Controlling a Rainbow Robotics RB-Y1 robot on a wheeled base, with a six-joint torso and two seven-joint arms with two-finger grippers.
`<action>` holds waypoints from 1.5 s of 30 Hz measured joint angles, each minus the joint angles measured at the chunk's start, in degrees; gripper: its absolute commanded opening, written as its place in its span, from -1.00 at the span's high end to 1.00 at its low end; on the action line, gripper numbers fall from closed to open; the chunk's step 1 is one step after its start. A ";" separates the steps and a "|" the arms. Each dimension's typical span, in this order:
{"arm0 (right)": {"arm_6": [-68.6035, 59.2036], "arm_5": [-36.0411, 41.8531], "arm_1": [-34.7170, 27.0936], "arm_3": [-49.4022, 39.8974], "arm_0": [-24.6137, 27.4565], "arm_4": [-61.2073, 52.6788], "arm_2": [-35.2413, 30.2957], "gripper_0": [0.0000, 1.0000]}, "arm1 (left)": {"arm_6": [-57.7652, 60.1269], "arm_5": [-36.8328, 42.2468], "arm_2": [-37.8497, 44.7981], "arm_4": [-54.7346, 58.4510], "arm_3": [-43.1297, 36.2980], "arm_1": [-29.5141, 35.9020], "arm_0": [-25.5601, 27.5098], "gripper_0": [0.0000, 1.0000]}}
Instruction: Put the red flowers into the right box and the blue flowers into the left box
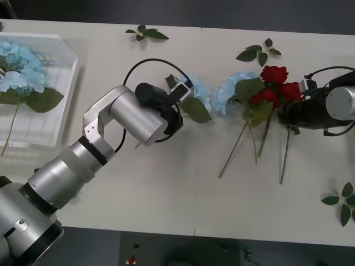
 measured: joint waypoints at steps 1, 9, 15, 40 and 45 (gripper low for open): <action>0.00 0.01 0.00 0.00 0.00 -0.03 0.00 1.00 | 0.00 0.00 0.00 0.00 0.47 0.00 0.07 -0.86; 0.00 0.06 -1.61 -0.67 0.00 -0.04 -1.37 1.00 | 0.00 -0.01 0.00 0.00 3.23 0.00 0.07 -0.68; 0.00 3.29 -10.18 -4.60 0.00 -0.71 -4.80 1.00 | 0.00 -0.06 0.00 0.00 3.61 0.01 0.07 -0.38; 0.01 -6.47 -21.19 5.87 2.23 20.33 -7.07 1.00 | 0.00 -11.70 -0.18 1.43 7.02 0.86 0.70 1.00; 0.00 -8.74 -21.19 6.90 5.04 23.23 -7.07 1.00 | 0.00 -12.13 1.50 10.29 -9.66 9.60 7.33 1.00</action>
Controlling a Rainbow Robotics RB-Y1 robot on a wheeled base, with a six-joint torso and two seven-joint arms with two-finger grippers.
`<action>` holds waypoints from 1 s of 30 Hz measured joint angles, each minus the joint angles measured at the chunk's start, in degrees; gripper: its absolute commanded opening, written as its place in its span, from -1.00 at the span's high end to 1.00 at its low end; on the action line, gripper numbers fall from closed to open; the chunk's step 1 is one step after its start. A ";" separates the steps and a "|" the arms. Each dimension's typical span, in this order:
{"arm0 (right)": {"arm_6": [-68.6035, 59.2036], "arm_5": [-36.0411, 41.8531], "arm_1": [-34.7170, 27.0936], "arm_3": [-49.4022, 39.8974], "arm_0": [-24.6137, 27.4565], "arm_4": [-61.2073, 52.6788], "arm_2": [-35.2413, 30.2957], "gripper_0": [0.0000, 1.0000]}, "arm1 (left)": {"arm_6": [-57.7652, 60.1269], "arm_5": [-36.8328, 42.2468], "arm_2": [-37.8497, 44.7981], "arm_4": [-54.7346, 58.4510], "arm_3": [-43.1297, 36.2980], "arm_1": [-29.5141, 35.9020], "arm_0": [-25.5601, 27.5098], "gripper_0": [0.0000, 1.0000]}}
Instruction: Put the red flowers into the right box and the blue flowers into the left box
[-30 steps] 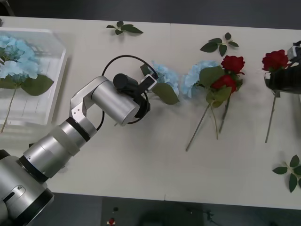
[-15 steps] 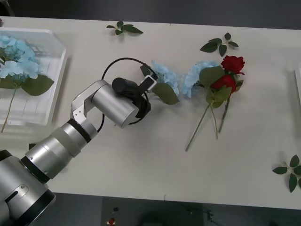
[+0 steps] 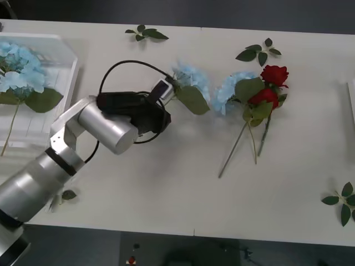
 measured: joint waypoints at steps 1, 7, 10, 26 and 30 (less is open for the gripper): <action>0.00 -0.26 0.00 0.38 0.27 0.00 0.00 1.00 | 0.00 0.00 1.53 2.37 -3.96 1.82 1.81 1.00; 0.00 -1.98 0.00 1.09 0.55 -0.01 0.00 -1.00 | 0.00 0.01 16.71 12.55 -19.25 8.50 10.16 1.00; 0.00 -2.34 0.00 1.09 0.55 -0.19 0.00 -1.00 | 0.00 0.02 24.76 16.61 -22.77 10.40 11.95 1.00; -6.27 18.71 0.43 -14.73 0.69 -18.97 -9.70 -1.00 | -0.01 2.62 54.06 25.22 -24.87 26.40 26.81 1.00; -22.37 24.52 2.73 -23.78 0.68 -17.25 -10.12 -1.00 | -0.07 7.42 61.43 25.24 -24.84 26.32 32.27 1.00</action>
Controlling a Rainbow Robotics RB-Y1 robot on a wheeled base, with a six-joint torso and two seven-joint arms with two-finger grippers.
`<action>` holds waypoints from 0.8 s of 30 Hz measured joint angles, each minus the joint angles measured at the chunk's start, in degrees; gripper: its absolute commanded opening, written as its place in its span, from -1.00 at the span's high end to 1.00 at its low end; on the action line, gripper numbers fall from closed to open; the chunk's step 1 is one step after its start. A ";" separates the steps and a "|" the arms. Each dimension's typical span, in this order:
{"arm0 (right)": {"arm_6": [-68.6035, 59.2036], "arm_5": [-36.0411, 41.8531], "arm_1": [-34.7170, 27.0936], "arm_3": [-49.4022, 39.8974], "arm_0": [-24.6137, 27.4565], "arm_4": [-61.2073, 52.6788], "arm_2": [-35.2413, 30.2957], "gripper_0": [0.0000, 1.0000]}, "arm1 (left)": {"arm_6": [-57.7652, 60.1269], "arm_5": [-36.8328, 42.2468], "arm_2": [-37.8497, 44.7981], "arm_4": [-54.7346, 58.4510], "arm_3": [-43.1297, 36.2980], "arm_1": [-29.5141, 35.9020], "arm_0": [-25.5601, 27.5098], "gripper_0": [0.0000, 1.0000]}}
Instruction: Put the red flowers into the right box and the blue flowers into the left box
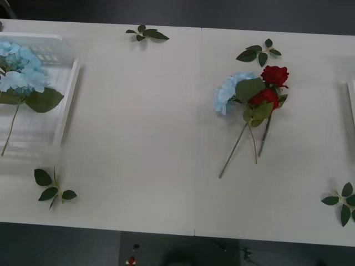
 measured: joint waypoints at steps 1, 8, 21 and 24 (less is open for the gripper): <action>-3.10 0.81 1.01 -2.01 0.00 1.75 0.29 -1.00 | -0.16 0.53 1.37 0.00 0.06 0.00 0.99 1.00; -8.59 6.22 11.54 -8.89 0.00 13.51 1.41 -1.00 | -6.72 1.34 3.33 1.72 3.88 0.00 2.01 -0.14; -17.03 5.83 22.30 -6.45 -0.38 29.20 4.06 -1.00 | -7.24 2.44 -2.72 3.86 3.07 0.00 -1.18 -0.68; -17.03 5.25 23.29 -3.01 -1.82 29.51 4.08 -1.00 | -7.49 6.43 -5.85 4.76 0.28 0.00 -3.46 -0.68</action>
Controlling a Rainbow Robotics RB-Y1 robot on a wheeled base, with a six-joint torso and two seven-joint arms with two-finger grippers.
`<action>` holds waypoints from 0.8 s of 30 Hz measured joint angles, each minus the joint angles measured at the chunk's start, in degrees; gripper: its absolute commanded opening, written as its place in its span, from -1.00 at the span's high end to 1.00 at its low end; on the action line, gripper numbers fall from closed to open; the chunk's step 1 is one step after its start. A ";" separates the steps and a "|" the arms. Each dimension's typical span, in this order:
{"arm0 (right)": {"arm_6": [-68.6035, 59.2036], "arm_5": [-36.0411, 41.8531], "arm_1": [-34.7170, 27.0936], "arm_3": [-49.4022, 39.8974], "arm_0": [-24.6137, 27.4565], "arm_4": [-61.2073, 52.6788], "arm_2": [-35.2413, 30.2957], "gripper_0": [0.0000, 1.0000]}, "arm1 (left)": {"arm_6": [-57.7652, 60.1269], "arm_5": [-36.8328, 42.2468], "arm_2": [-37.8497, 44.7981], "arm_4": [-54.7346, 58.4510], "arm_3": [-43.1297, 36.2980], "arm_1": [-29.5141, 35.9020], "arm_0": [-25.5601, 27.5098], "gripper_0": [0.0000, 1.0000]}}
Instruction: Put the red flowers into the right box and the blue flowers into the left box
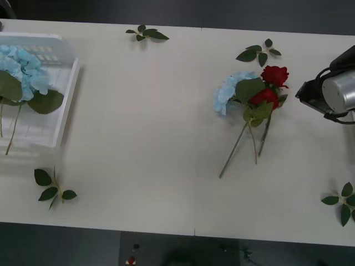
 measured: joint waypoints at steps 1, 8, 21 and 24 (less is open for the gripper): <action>0.00 -0.71 0.39 1.52 -0.74 0.16 0.05 -1.00 | -0.25 0.83 -1.08 0.42 -0.95 0.00 -0.90 -0.68; 0.02 -9.27 1.89 13.65 -7.77 1.70 5.23 -1.00 | -1.33 6.70 -8.47 5.54 -3.01 -1.49 -9.40 -0.69; 15.12 -11.52 4.19 18.09 -10.15 -4.73 4.43 -1.00 | -11.56 6.91 -24.40 37.39 9.32 -11.33 -17.08 -0.78; 15.12 -11.52 4.32 18.11 -10.15 -4.61 5.28 -1.00 | -28.59 6.75 -26.97 40.90 12.21 -13.20 -17.08 -0.77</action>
